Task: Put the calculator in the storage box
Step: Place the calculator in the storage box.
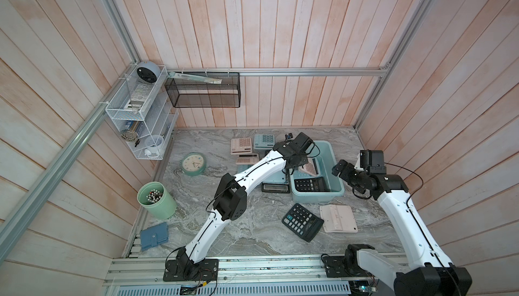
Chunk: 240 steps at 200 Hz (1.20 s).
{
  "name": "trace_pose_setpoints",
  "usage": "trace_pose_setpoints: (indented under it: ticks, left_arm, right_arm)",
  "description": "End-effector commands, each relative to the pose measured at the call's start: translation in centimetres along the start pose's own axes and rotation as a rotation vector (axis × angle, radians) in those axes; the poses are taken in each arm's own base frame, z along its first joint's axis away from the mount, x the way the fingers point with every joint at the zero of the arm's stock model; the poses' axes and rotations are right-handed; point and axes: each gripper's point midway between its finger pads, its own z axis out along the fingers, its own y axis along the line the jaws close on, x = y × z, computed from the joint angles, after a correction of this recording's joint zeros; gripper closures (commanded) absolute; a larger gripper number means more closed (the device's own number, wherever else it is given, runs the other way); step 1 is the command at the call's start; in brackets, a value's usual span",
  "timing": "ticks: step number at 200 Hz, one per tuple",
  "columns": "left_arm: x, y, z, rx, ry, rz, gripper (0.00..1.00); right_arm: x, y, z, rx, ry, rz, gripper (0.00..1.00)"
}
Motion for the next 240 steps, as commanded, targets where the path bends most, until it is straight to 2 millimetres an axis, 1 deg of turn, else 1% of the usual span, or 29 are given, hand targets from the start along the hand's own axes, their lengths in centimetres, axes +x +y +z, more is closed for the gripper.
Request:
trace_pose_setpoints:
  ticks: [1, 19, 33, 56, 76, 96, 115, 146, 160, 176, 188, 190, 191, 194, 197, 214, 215, 216, 217, 240]
  left_arm:
    - [-0.4, 1.1, 0.8, -0.045, -0.013, -0.012, 0.93]
    - [-0.3, 1.0, 0.9, -0.046, -0.009, -0.014, 0.86]
    - [-0.4, 0.9, 0.8, -0.042, -0.007, -0.015, 0.82]
    - [-0.9, 0.3, 0.0, -0.03, -0.018, -0.013, 0.72]
    - [-1.7, 0.0, -1.0, -0.023, -0.032, -0.013, 0.67]
    - [-2.6, -0.6, -2.6, -0.005, -0.056, -0.009, 0.61]
    - [-3.5, -1.2, -4.5, 0.017, -0.081, -0.003, 0.58]
    - [-4.8, -1.9, -8.2, 0.048, -0.126, 0.019, 0.51]
    - [-5.0, -2.1, -9.9, 0.059, -0.139, 0.034, 0.48]
    - [-4.6, -2.0, -11.6, 0.067, -0.145, 0.061, 0.44]
    - [-4.1, -1.6, -12.8, 0.075, -0.151, 0.073, 0.38]
    - [-3.9, -1.5, -12.6, 0.072, -0.146, 0.078, 0.37]
    - [-3.9, -1.5, -13.0, 0.079, -0.15, 0.079, 0.37]
    - [-3.9, -1.5, -13.5, 0.089, -0.153, 0.081, 0.35]
    - [-3.5, -1.3, -13.4, 0.091, -0.147, 0.086, 0.33]
    - [-2.4, -0.4, -15.0, 0.132, -0.144, 0.092, 0.21]
    - [-2.2, -0.3, -14.7, 0.129, -0.14, 0.094, 0.2]
    - [-2.2, -0.3, -15.0, 0.136, -0.144, 0.094, 0.2]
    - [-2.0, -0.2, -14.7, 0.133, -0.139, 0.095, 0.19]
    - [-0.5, 1.7, -16.9, 0.172, -0.147, 0.101, 0.04]
  right_arm:
    - [0.1, 0.3, -0.6, -0.023, -0.006, -0.006, 0.02]
    - [0.0, 0.4, -0.7, -0.029, -0.007, -0.008, 0.02]
    - [0.1, 0.5, -0.7, -0.033, -0.003, -0.007, 0.02]
    - [0.3, 0.7, -0.7, -0.046, 0.004, -0.003, 0.02]
    - [0.4, 0.9, -0.8, -0.057, 0.01, 0.001, 0.02]
    - [0.4, 1.0, -1.0, -0.067, 0.012, 0.005, 0.02]
    - [0.5, 1.3, -1.3, -0.081, 0.015, 0.006, 0.02]
    - [0.7, 1.5, -2.1, -0.094, 0.018, -0.001, 0.02]
    - [0.9, 1.5, -2.3, -0.093, 0.016, -0.005, 0.02]
    - [0.9, 1.3, -2.6, -0.088, 0.015, -0.007, 0.02]
    - [1.0, 1.2, -2.7, -0.08, 0.016, -0.012, 0.02]
    - [1.0, 1.2, -2.7, -0.08, 0.015, -0.013, 0.02]
    - [1.0, 1.2, -2.8, -0.079, 0.015, -0.014, 0.02]
    - [1.0, 1.1, -2.8, -0.077, 0.015, -0.015, 0.02]
    - [1.0, 1.1, -2.8, -0.075, 0.014, -0.018, 0.02]
    - [1.2, 0.7, -3.1, -0.062, 0.008, -0.034, 0.02]
    - [1.2, 0.7, -3.1, -0.061, 0.009, -0.035, 0.02]
    - [1.2, 0.7, -3.2, -0.062, 0.008, -0.036, 0.02]
    - [1.2, 0.7, -3.2, -0.061, 0.007, -0.038, 0.02]
    - [1.5, 0.0, -3.7, -0.044, -0.011, -0.082, 0.02]
